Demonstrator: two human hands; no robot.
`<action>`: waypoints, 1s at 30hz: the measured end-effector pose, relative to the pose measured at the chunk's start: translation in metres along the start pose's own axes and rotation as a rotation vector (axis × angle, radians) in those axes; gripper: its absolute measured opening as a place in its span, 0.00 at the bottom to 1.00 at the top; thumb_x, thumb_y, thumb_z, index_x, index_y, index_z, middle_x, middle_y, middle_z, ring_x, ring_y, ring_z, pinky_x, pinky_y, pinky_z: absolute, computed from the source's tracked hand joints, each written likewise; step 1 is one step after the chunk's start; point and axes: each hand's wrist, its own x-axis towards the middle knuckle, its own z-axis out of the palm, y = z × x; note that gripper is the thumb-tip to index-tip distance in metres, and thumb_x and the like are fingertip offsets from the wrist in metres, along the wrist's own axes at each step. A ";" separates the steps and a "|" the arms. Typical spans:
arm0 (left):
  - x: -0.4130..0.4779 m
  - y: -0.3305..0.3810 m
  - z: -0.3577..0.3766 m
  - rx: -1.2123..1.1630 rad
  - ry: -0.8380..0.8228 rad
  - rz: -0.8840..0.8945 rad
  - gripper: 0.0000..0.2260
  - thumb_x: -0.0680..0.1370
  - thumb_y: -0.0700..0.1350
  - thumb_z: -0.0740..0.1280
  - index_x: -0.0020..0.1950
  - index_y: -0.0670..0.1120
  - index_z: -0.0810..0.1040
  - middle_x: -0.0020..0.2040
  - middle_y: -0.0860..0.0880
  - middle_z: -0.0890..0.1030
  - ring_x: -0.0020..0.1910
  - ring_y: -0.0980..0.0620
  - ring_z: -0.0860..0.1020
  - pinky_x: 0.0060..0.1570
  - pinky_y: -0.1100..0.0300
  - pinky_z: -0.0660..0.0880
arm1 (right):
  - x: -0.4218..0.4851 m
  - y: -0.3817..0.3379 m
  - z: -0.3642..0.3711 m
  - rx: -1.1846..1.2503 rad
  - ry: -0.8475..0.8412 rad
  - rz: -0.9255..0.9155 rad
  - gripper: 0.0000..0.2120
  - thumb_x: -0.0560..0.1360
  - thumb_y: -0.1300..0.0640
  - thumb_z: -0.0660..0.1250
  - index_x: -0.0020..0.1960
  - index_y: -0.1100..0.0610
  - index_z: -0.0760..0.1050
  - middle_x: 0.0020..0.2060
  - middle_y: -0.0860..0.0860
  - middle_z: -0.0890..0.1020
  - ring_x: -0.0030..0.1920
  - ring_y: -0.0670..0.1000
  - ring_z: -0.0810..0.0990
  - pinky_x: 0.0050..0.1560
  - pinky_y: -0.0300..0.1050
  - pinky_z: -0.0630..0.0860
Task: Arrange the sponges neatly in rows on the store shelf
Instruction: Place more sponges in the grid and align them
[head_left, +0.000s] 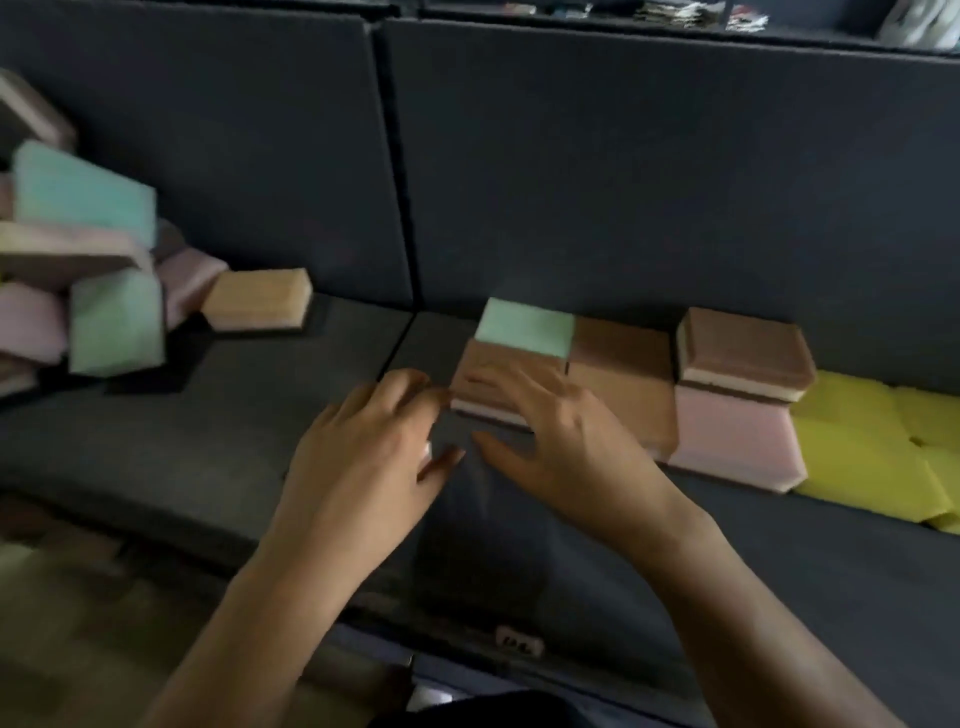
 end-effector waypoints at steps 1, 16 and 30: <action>-0.009 -0.008 -0.003 0.007 0.004 -0.033 0.20 0.69 0.53 0.74 0.58 0.48 0.78 0.59 0.50 0.77 0.50 0.46 0.80 0.40 0.54 0.76 | 0.005 -0.007 0.008 -0.003 -0.029 -0.052 0.23 0.75 0.53 0.70 0.69 0.55 0.73 0.61 0.51 0.79 0.61 0.51 0.77 0.59 0.49 0.76; -0.048 -0.064 0.008 -0.173 -0.122 -0.110 0.37 0.68 0.61 0.73 0.73 0.52 0.65 0.64 0.52 0.73 0.60 0.51 0.74 0.55 0.57 0.73 | 0.025 -0.022 0.035 -0.016 -0.276 -0.102 0.33 0.75 0.45 0.70 0.76 0.48 0.61 0.74 0.46 0.67 0.73 0.38 0.61 0.71 0.30 0.56; -0.018 -0.052 0.003 -0.350 -0.105 0.215 0.38 0.67 0.64 0.70 0.74 0.57 0.61 0.69 0.61 0.65 0.66 0.59 0.67 0.59 0.62 0.70 | 0.007 -0.007 0.000 0.004 -0.296 -0.005 0.35 0.71 0.39 0.72 0.73 0.43 0.62 0.67 0.41 0.71 0.64 0.39 0.70 0.63 0.35 0.69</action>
